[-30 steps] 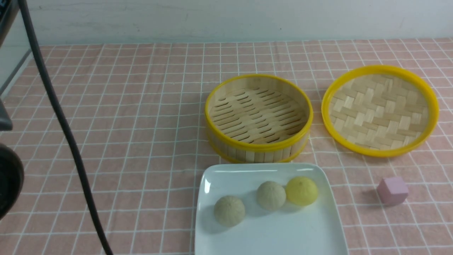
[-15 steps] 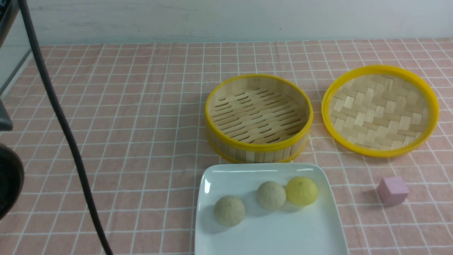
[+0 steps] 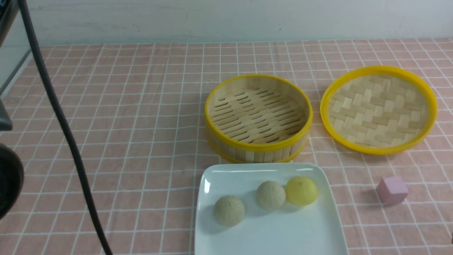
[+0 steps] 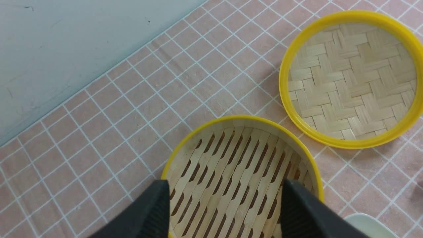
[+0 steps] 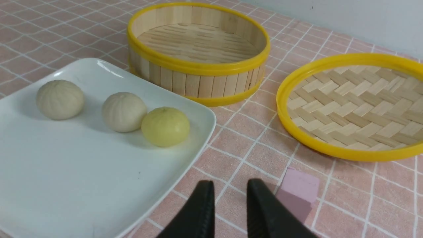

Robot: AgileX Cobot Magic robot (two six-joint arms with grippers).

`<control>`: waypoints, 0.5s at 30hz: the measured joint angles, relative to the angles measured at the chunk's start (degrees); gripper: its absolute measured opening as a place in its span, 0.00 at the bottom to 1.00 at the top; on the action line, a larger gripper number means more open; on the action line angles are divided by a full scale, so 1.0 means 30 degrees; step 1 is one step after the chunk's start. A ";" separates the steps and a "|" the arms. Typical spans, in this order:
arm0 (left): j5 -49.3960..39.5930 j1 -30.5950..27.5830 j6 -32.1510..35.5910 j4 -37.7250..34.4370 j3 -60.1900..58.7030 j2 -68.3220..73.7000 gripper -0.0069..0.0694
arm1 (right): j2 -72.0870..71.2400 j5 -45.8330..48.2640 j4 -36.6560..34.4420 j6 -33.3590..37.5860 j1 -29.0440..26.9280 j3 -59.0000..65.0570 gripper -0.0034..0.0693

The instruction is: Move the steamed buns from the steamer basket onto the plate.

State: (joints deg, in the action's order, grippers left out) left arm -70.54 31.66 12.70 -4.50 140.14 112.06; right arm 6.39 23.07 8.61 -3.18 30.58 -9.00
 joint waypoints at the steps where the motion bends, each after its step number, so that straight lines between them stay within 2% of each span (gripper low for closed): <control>1: -0.0001 0.0000 0.0000 0.0000 0.0000 0.0000 0.69 | 0.0000 -0.0081 0.0018 -0.0015 0.0000 0.0000 0.29; 15: 0.0003 0.0000 0.0000 0.0000 0.0000 0.0000 0.69 | 0.0000 -0.0820 0.0212 -0.0015 0.0000 0.0000 0.32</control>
State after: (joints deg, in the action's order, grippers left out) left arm -70.54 31.66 12.70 -4.50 140.14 112.06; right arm 6.39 20.61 9.24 -3.23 30.58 -9.00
